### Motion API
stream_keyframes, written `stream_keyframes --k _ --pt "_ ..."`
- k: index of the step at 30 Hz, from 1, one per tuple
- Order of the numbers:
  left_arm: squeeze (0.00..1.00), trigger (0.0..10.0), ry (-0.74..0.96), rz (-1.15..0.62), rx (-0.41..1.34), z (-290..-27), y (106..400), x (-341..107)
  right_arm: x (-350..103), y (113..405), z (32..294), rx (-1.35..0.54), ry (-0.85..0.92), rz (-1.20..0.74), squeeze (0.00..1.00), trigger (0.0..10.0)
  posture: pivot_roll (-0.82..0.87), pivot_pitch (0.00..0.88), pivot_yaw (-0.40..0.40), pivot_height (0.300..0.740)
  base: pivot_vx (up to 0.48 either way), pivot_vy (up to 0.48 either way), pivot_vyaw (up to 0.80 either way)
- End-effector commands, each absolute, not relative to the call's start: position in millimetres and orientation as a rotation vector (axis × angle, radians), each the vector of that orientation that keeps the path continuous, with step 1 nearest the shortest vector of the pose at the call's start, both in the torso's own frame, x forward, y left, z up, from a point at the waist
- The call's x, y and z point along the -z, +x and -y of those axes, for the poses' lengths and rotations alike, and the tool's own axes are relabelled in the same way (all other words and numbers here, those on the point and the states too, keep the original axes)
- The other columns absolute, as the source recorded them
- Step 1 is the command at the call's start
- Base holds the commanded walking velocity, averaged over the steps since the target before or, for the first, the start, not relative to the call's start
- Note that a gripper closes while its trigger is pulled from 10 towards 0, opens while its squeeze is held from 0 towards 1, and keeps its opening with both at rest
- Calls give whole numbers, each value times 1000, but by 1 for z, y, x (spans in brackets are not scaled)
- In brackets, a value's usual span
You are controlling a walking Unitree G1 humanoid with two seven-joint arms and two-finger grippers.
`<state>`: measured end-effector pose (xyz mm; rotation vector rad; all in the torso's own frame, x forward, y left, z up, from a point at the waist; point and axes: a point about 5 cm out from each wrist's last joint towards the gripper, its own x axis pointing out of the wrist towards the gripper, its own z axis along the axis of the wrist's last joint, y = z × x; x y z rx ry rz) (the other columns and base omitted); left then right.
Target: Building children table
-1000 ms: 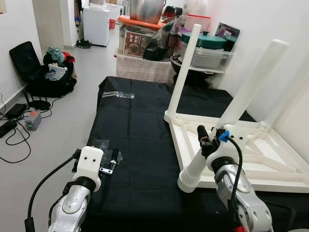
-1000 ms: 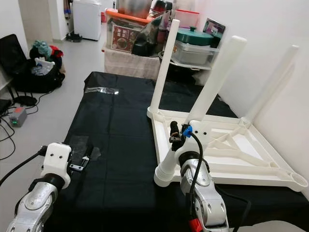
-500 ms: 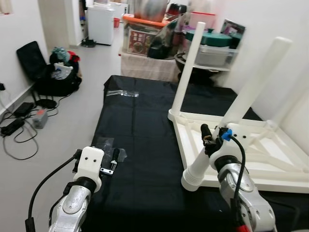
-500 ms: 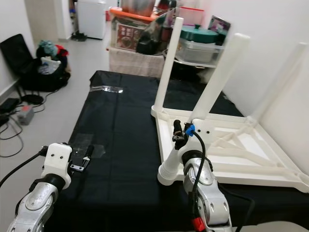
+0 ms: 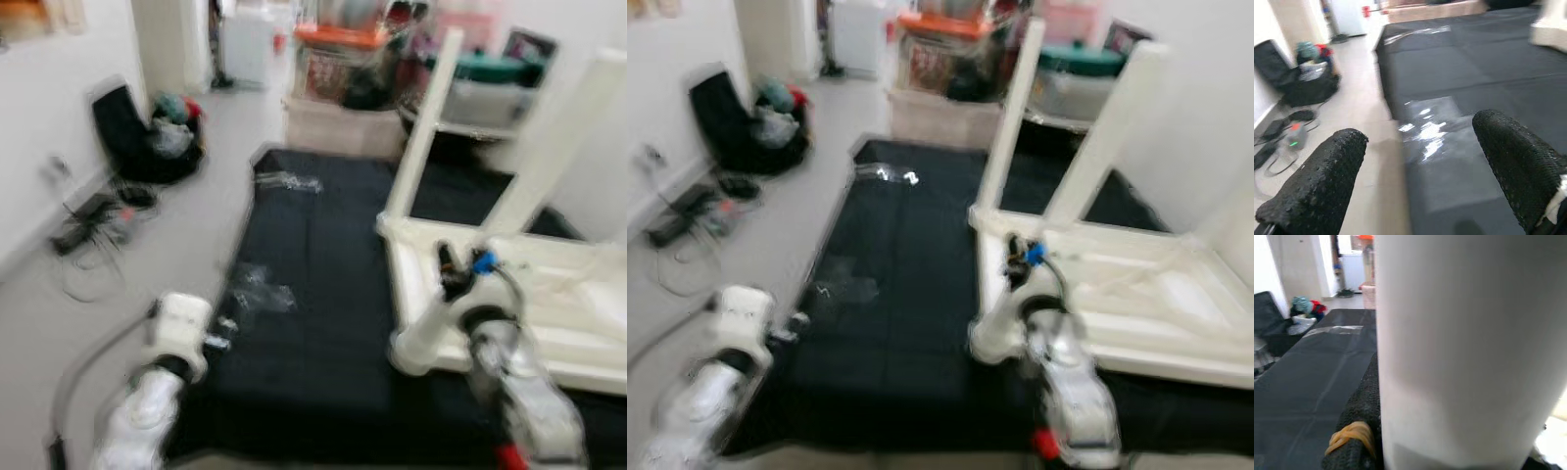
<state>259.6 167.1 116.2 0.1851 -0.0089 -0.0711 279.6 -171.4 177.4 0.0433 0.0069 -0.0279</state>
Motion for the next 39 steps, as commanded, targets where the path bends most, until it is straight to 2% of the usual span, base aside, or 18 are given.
stream_keyframes --k 1,8,15,32,33,34,35,37,39 --pt "0 10000 177 0 90 -162 260 -114 -129 275 175 -6 -47 -265 0 10000 71 0 -152 740 0 0 0" --pt "0 10000 178 -1 89 -163 260 -114 -133 279 184 12 -28 -265 0 10000 73 0 -153 740 0 0 0" --pt "0 10000 179 -1 89 -163 260 -114 -141 283 184 9 28 -239 0 10000 72 0 -152 740 0 0 0" --pt "0 10000 178 -2 91 -162 260 -114 -145 283 182 -32 27 -223 16 10000 69 0 -150 740 0 0 0" --pt "0 10000 178 -2 92 -162 260 -114 -147 284 183 -34 29 -215 180 10000 68 0 -149 740 0 0 0" --pt "0 10000 178 -2 92 -162 260 -114 -147 284 183 -34 29 -215 180 10000 68 0 -149 740 0 0 0" --pt "0 10000 178 -2 92 -163 260 -114 -150 284 183 -35 30 -203 588 10000 67 0 -148 740 0 0 0" --pt "0 10000 179 -3 92 -163 260 -114 -152 285 183 -35 30 -195 600 10000 66 0 -147 740 0 0 0" --pt "0 10000 179 -3 93 -163 261 -114 -154 285 184 -36 27 -185 561 10000 67 0 -146 740 0 0 0"
